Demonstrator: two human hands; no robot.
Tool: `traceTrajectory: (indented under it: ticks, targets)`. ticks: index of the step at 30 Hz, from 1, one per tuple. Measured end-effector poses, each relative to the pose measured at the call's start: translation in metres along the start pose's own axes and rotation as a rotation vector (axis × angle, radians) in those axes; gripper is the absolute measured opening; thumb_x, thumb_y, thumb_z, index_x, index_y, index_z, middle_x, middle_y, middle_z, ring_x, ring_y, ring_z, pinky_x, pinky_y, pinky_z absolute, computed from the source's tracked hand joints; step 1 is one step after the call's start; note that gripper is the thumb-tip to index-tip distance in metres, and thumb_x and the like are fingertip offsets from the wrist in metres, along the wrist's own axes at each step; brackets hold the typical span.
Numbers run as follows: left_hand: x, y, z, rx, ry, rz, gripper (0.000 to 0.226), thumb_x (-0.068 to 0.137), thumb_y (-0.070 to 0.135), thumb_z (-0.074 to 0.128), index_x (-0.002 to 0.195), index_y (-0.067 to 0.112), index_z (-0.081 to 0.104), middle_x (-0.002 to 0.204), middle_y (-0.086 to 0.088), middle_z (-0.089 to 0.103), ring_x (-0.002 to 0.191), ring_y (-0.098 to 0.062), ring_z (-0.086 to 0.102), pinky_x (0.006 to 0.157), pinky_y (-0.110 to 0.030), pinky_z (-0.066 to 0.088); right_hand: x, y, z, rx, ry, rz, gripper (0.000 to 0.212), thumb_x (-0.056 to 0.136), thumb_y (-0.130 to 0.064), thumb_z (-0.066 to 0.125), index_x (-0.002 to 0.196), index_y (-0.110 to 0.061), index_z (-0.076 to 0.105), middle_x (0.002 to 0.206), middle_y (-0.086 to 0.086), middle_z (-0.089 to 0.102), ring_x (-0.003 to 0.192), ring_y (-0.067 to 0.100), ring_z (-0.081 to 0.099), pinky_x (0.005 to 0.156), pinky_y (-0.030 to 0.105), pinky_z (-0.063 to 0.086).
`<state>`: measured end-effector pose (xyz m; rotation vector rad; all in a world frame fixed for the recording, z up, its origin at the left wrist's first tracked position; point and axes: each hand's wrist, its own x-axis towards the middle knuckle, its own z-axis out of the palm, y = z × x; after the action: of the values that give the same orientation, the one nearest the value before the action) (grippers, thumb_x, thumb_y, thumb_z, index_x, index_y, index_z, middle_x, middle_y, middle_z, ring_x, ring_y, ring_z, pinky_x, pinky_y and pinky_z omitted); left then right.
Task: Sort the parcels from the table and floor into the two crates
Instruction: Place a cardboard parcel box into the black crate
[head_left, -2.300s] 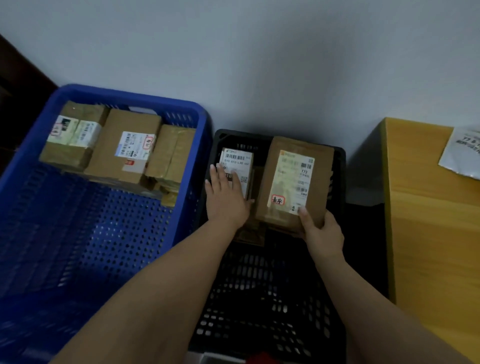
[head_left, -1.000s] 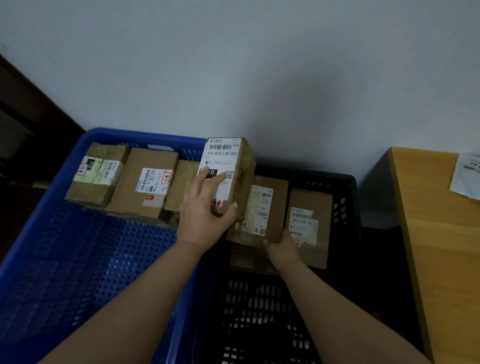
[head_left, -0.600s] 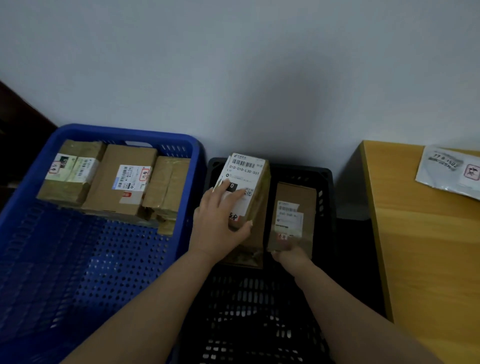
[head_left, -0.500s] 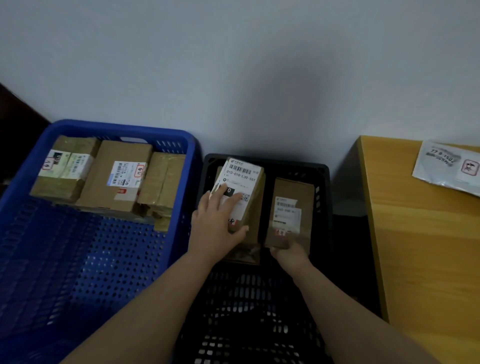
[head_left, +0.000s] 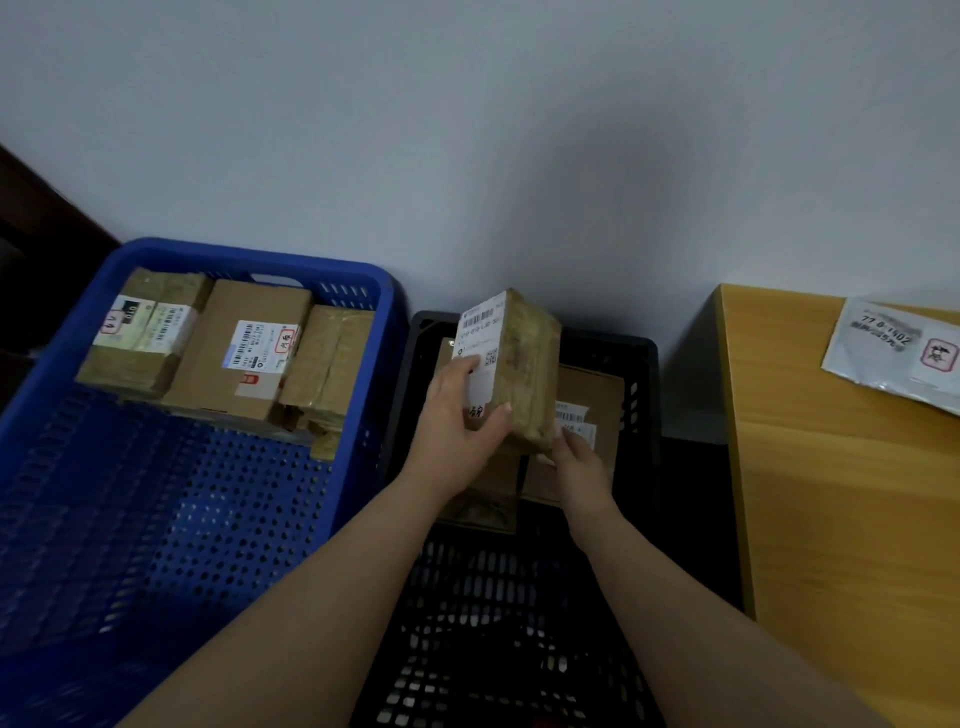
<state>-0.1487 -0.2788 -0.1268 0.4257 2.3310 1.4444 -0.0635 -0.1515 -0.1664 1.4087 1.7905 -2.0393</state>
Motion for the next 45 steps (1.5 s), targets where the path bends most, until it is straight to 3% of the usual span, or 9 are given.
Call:
traceTrajectory:
  ticks: [5,10,13,16,20,26,32,38,45]
  targets:
    - [-0.003,-0.002,0.024,0.191,-0.025,0.048,0.068,0.084,0.038,0.070,0.140,0.020,0.036,0.142,0.001,0.036,0.126,-0.014,0.038,0.102,-0.035,0.044,-0.002,-0.007,-0.018,0.220,0.042,-0.036,0.047,0.099,-0.050,0.040,0.123,-0.016,0.062,0.116,0.009,0.067,0.104,0.025,0.065,0.090,0.043,0.055]
    - [-0.010,0.006,0.057,0.286,-0.221,0.145,0.089,0.074,0.043,0.078,0.147,0.023,0.031,0.156,0.006,0.014,0.143,-0.016,0.016,0.118,-0.038,0.025,0.009,-0.007,-0.032,0.220,0.102,-0.109,0.051,0.089,-0.045,0.062,0.130,-0.016,0.053,0.117,0.005,0.066,0.103,0.021,0.066,0.091,0.043,0.055]
    - [-0.007,0.002,0.067,0.380,-0.330,0.117,0.102,0.074,0.040,0.079,0.153,0.024,0.017,0.161,0.007,-0.003,0.149,-0.017,0.004,0.119,-0.044,0.022,0.026,-0.003,-0.045,-0.089,0.163,-0.115,0.048,0.093,-0.040,0.058,0.135,-0.017,0.051,0.124,0.012,0.063,0.108,0.027,0.063,0.096,0.045,0.051]
    - [-0.007,-0.019,0.058,0.736,-0.386,-0.066,0.115,0.077,0.045,0.076,0.155,0.021,-0.006,0.160,-0.004,-0.021,0.148,-0.032,-0.011,0.119,-0.053,0.013,0.035,-0.001,-0.051,-0.466,0.231,-0.134,0.074,0.094,-0.040,0.058,0.154,-0.017,0.020,0.148,0.015,0.038,0.132,0.033,0.043,0.107,0.043,0.040]
    - [-0.008,-0.043,0.040,0.970,-0.519,-0.246,0.109,0.086,0.045,0.067,0.152,0.027,-0.017,0.155,-0.008,-0.033,0.143,-0.042,-0.022,0.113,-0.063,0.004,0.025,0.010,-0.047,-0.854,0.025,-0.297,0.102,0.078,-0.058,0.069,0.152,-0.043,0.000,0.161,0.005,-0.012,0.145,0.027,0.006,0.115,0.046,0.027]
    - [-0.001,-0.046,0.042,0.920,-0.507,-0.261,0.098,0.093,0.029,0.061,0.151,0.032,-0.018,0.155,-0.003,-0.035,0.143,-0.038,-0.025,0.117,-0.058,0.008,0.034,0.002,-0.069,-1.145,0.040,-0.306,0.095,0.089,-0.014,0.061,0.150,-0.048,-0.003,0.161,0.005,-0.015,0.146,0.031,0.012,0.113,0.044,0.033]
    - [0.003,-0.035,0.042,0.922,-0.514,-0.296,0.097,0.091,0.027,0.064,0.153,0.035,-0.010,0.158,0.000,-0.026,0.146,-0.035,-0.020,0.119,-0.054,0.012,0.032,-0.002,-0.072,-1.261,0.020,-0.283,0.100,0.088,-0.013,0.063,0.150,-0.045,-0.009,0.161,0.008,-0.018,0.148,0.032,-0.001,0.117,0.050,0.023]
    - [0.000,-0.025,0.037,0.934,-0.494,-0.318,0.088,0.091,0.041,0.062,0.155,0.030,0.004,0.162,-0.003,-0.011,0.148,-0.035,-0.010,0.119,-0.050,0.014,0.024,-0.009,-0.089,-1.265,-0.029,-0.284,0.098,0.087,-0.008,0.062,0.152,-0.042,-0.003,0.161,0.010,-0.013,0.146,0.034,0.014,0.113,0.048,0.032]
    - [-0.033,0.000,0.037,0.902,-0.418,-0.302,0.081,0.093,0.037,0.060,0.155,0.028,0.009,0.163,-0.004,0.001,0.149,-0.031,-0.003,0.119,-0.047,0.017,-0.011,-0.015,-0.103,-1.239,-0.081,-0.357,0.084,0.094,-0.025,0.059,0.155,-0.033,0.003,0.161,0.014,-0.006,0.145,0.036,0.016,0.113,0.045,0.033]
